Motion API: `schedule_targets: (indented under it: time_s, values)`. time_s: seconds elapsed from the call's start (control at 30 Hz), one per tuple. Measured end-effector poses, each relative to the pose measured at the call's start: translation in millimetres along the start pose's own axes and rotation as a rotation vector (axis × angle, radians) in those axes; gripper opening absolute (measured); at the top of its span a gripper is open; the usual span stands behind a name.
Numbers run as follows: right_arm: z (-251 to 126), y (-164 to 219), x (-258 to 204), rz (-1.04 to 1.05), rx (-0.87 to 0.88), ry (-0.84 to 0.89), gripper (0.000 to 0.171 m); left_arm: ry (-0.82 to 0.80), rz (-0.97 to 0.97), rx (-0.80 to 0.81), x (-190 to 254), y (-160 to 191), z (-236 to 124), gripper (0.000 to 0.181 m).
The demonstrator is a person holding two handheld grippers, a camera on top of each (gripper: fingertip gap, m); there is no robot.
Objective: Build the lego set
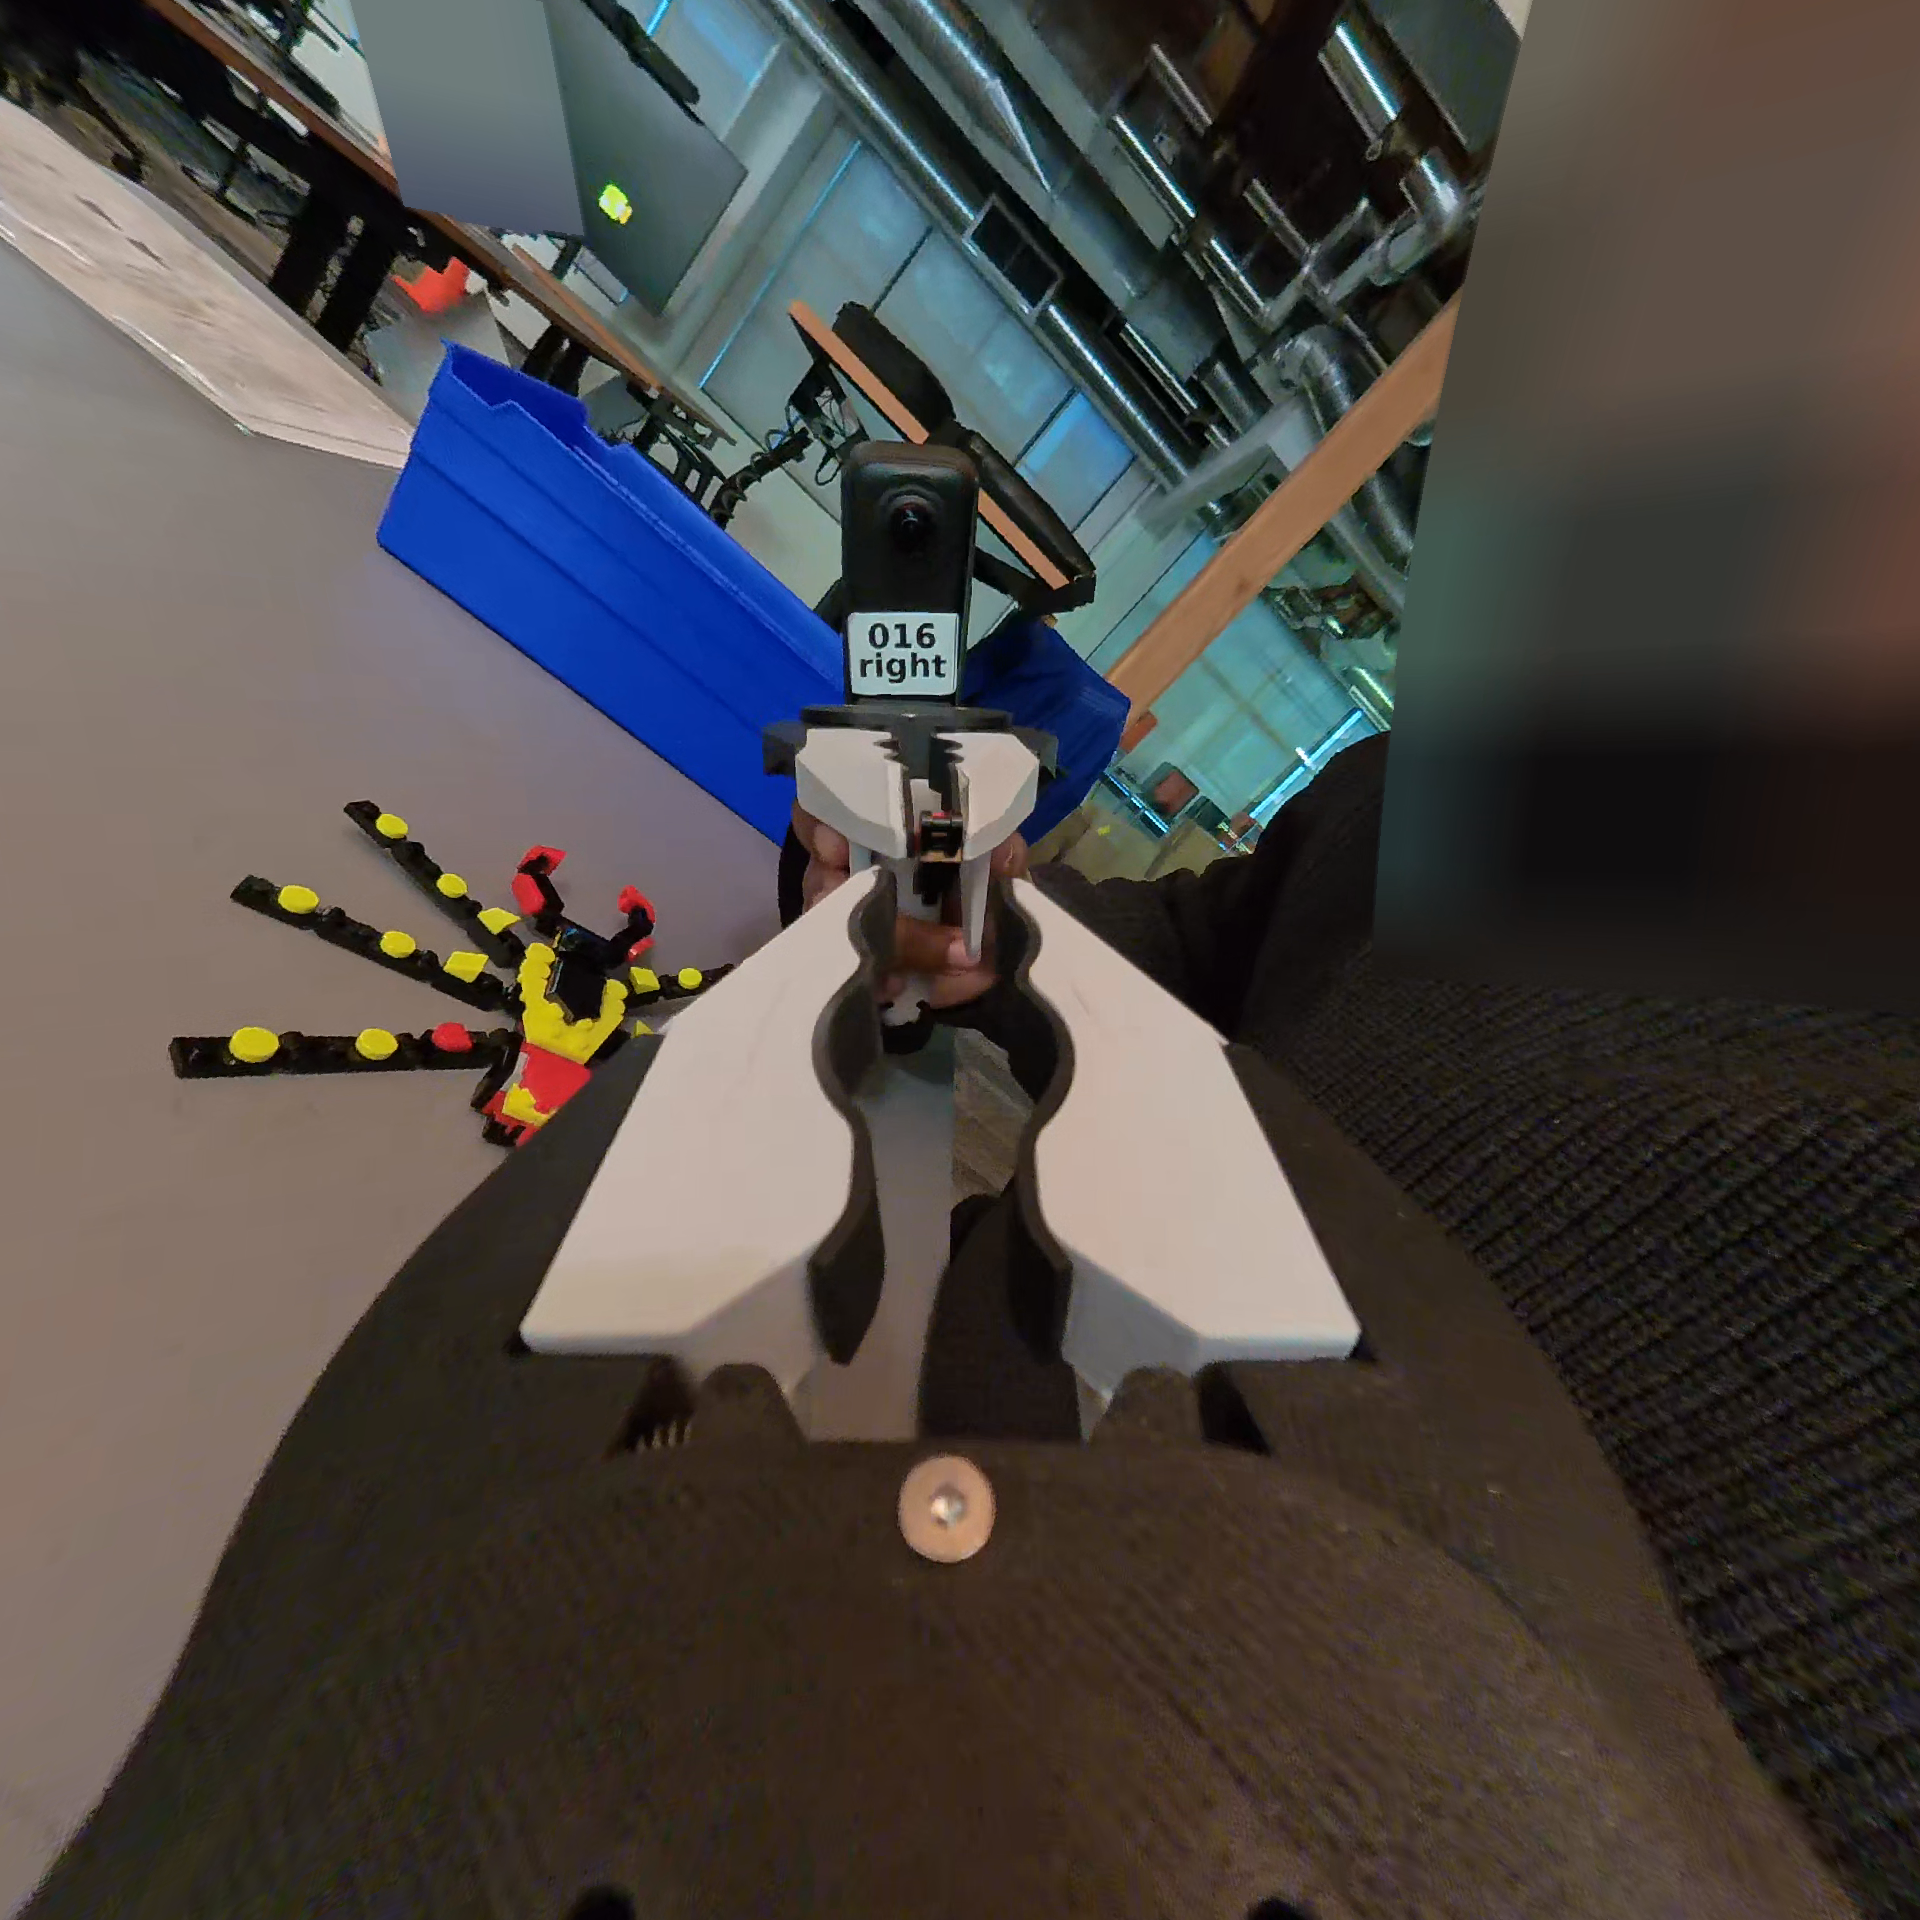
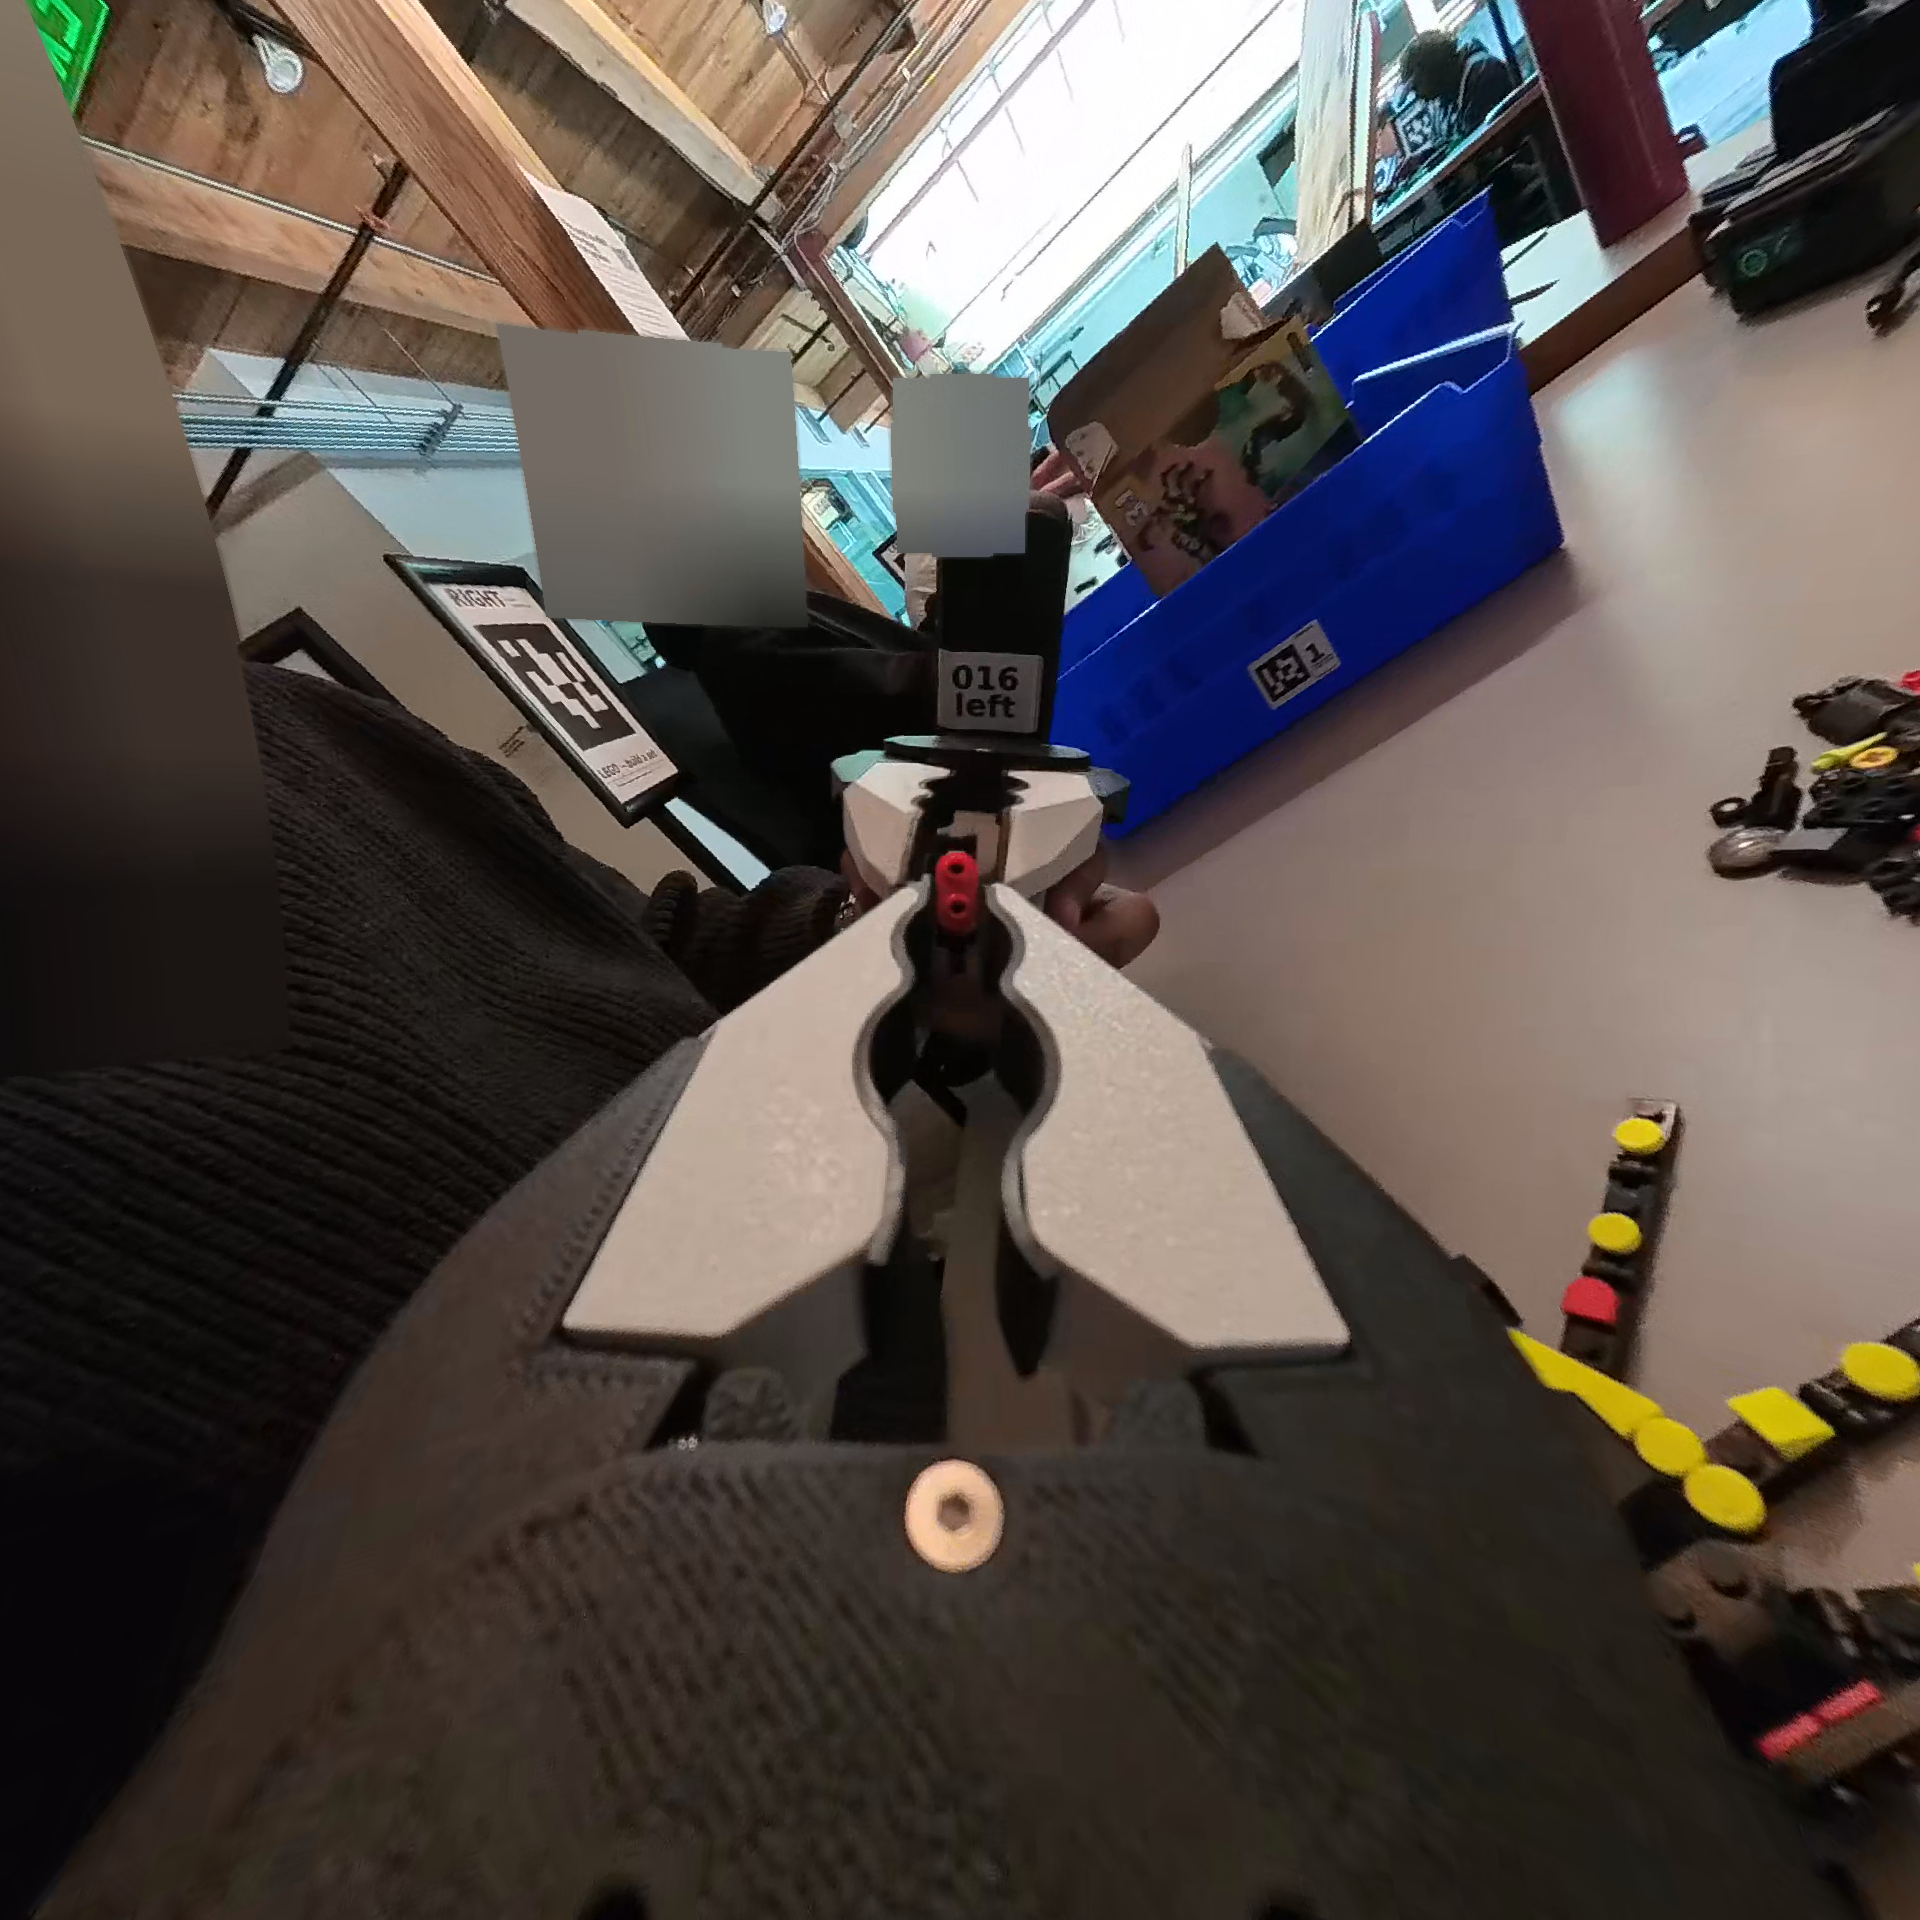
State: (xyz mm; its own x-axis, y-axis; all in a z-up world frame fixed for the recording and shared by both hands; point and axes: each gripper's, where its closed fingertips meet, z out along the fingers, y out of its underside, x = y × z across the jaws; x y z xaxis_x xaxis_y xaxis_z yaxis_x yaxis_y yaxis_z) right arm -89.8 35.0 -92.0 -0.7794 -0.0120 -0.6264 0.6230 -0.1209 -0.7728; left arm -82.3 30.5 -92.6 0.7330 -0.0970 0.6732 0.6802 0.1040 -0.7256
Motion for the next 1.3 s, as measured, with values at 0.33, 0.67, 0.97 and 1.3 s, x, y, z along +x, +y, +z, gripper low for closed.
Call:
schedule_targets:
  time_s: [0.33, 0.67, 0.97, 1.3]
  values:
    - [4.6, 8.0, 0.1, -0.062, -0.047, 0.026, 0.007, -0.02, 0.016, -0.016, -2.0, 2.3, 1.2, 0.006]
    - [1.5, -0.6, -3.1, -0.183, -0.011, 0.065, 0.016, -0.038, 0.059, -0.011, -2.6, -1.0, -0.1, 0.006]
    - [5.9, 3.5, -3.5, -0.141, -0.015, 0.048, 0.012, -0.017, 0.064, -0.006, 3.1, 0.2, 4.1, 0.005]
    - [4.8, 2.1, -4.0, -0.1, -0.025, 0.056, 0.007, -0.048, 0.066, -0.018, 1.7, 1.4, 5.0, 0.007]
